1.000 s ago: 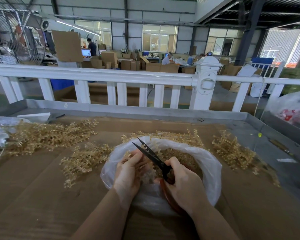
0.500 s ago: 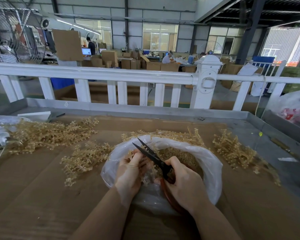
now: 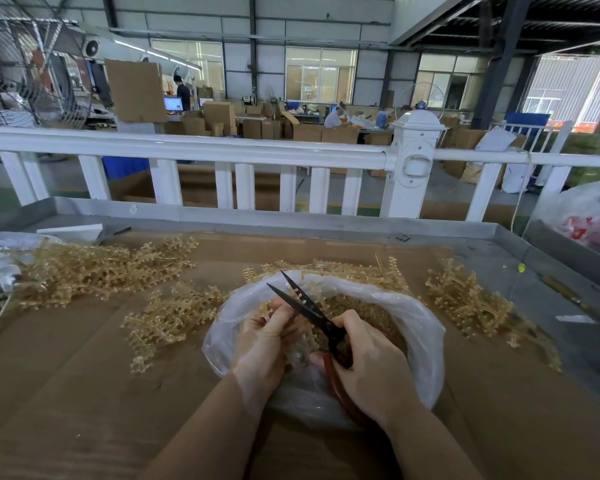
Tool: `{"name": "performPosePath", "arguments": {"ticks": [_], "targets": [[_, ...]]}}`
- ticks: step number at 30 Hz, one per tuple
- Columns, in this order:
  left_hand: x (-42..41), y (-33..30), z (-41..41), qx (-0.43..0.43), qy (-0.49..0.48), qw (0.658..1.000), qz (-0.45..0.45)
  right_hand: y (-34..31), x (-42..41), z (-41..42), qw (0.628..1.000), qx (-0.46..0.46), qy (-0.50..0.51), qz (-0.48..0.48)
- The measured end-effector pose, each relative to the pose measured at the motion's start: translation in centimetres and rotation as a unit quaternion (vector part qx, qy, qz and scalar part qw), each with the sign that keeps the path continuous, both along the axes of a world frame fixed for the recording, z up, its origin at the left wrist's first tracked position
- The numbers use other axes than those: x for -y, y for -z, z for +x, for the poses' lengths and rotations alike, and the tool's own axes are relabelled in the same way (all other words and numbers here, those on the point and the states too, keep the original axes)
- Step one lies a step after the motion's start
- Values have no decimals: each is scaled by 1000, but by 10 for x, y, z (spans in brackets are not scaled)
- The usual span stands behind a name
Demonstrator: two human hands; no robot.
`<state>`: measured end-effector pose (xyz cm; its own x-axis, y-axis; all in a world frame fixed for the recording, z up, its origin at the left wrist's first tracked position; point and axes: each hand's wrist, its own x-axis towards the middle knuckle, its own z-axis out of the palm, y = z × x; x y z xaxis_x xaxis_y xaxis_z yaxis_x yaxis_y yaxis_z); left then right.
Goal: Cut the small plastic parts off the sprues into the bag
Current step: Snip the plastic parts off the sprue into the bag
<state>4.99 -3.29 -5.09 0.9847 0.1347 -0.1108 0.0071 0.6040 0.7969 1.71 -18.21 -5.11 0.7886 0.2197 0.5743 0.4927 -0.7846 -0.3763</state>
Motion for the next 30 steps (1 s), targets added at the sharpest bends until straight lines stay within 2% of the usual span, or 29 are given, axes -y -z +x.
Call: {"name": "performPosePath", "arguments": {"ticks": [4, 9, 20, 26, 30], "targets": [[2, -3, -4, 48, 36, 998, -11, 1, 0, 1, 1000, 9, 5, 11], [0, -2, -4, 54, 52, 997, -1, 1, -1, 3, 1000, 5, 3, -1], [0, 3, 1, 5, 0, 1000, 6, -2, -1, 5, 999, 19, 12, -31], [3, 3, 2, -16, -25, 999, 16, -1, -2, 3, 999, 38, 30, -12], [-2, -1, -2, -40, 28, 999, -13, 2, 0, 5, 999, 20, 37, -11]]}}
